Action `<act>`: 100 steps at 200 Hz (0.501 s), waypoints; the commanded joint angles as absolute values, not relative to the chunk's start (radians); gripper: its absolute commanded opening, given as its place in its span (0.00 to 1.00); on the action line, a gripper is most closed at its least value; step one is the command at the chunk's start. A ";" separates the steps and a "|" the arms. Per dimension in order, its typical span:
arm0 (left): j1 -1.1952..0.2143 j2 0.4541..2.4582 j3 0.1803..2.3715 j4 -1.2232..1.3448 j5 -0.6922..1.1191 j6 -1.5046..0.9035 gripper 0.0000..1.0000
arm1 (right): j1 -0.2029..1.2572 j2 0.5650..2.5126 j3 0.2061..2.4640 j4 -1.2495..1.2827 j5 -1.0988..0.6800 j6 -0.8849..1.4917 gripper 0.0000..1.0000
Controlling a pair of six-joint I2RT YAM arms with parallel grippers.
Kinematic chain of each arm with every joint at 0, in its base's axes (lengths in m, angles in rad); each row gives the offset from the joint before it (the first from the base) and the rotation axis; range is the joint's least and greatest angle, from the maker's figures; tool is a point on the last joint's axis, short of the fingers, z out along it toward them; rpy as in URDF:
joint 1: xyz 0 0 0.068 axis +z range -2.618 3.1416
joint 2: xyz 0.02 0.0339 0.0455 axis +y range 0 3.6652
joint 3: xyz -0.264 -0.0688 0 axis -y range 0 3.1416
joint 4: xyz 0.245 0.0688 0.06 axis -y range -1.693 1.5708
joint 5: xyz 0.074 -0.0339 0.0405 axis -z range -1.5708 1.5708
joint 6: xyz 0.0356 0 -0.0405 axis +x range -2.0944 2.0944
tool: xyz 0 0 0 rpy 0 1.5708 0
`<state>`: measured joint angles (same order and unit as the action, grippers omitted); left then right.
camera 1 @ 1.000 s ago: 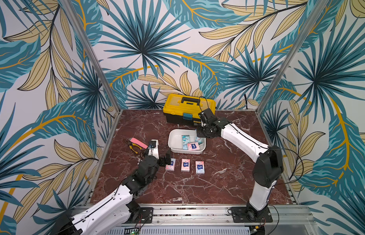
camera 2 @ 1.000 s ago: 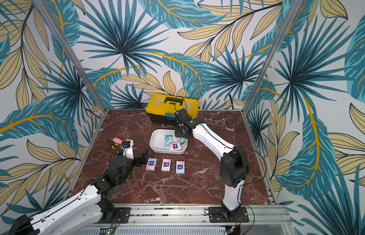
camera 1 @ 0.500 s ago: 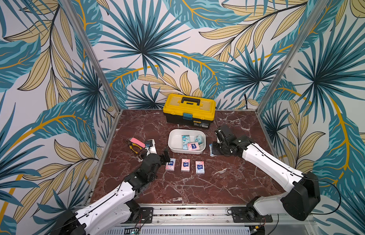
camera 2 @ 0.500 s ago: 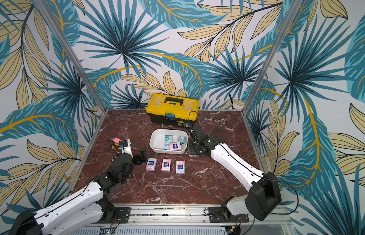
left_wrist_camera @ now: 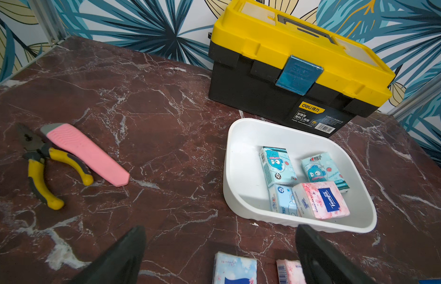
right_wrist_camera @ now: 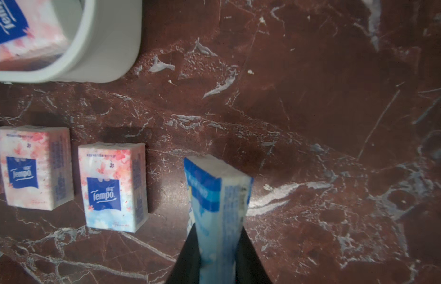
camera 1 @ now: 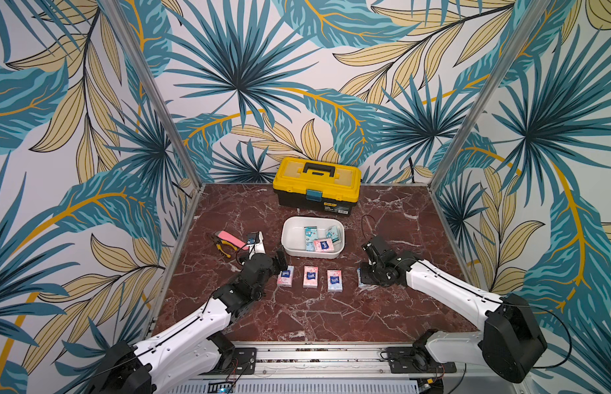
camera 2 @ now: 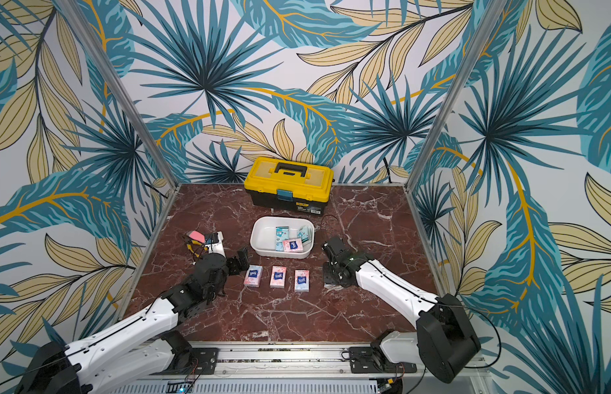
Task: Take the pocket tissues out of the storage box
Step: Place the pocket tissues at the center of the board.
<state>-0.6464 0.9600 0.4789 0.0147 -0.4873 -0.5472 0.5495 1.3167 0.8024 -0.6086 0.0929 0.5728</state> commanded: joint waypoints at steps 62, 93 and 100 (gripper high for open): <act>-0.639 1.008 0.566 0.003 -0.444 -0.518 1.00 | 0.551 1.344 0.693 -0.437 0.019 0.592 0.24; -0.637 1.017 0.578 -0.003 -0.433 -0.522 1.00 | 0.551 1.354 0.686 -0.430 0.021 0.587 0.25; -0.637 1.020 0.580 -0.004 -0.433 -0.523 1.00 | 0.551 1.357 0.684 -0.430 0.022 0.586 0.26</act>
